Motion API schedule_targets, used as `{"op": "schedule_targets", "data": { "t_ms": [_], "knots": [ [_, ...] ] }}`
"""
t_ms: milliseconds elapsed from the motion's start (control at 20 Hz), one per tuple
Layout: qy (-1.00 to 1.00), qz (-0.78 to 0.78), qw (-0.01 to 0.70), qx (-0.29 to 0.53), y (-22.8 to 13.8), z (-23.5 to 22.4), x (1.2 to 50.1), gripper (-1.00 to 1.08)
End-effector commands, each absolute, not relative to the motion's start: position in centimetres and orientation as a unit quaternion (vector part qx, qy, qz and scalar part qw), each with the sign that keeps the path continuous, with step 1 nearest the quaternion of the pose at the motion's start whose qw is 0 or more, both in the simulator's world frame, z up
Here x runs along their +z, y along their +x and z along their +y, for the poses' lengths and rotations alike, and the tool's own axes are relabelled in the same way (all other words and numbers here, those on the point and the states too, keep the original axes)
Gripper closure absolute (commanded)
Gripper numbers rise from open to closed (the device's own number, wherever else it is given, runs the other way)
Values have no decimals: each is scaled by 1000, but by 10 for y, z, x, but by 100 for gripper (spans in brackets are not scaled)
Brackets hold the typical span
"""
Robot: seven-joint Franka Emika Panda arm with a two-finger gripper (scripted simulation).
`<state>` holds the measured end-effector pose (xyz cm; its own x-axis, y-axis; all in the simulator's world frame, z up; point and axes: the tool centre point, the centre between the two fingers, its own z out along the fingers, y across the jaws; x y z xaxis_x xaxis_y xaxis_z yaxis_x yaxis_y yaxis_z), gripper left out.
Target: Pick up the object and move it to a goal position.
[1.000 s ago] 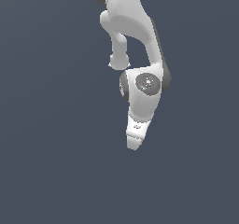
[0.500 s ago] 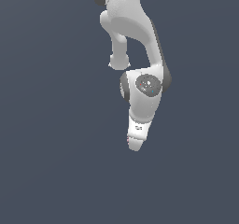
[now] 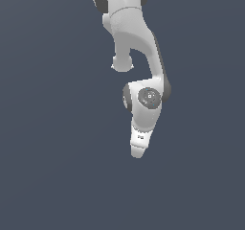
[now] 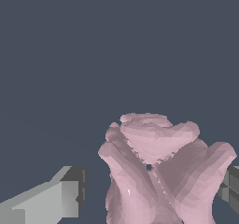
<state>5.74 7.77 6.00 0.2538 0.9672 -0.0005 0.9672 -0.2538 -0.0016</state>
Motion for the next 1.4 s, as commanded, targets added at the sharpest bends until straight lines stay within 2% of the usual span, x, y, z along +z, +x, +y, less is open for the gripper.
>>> {"op": "schedule_targets", "data": {
  "t_ms": [0, 150, 200, 900, 1350],
  "knots": [
    [-792, -611, 0, 0, 58, 78, 54, -92],
    [-792, -611, 0, 0, 59, 78, 54, -92],
    [-792, -611, 0, 0, 59, 78, 54, 108],
    [-792, -611, 0, 0, 57, 76, 55, 108],
    [-792, -611, 0, 0, 37, 60, 65, 108]
  ]
}}
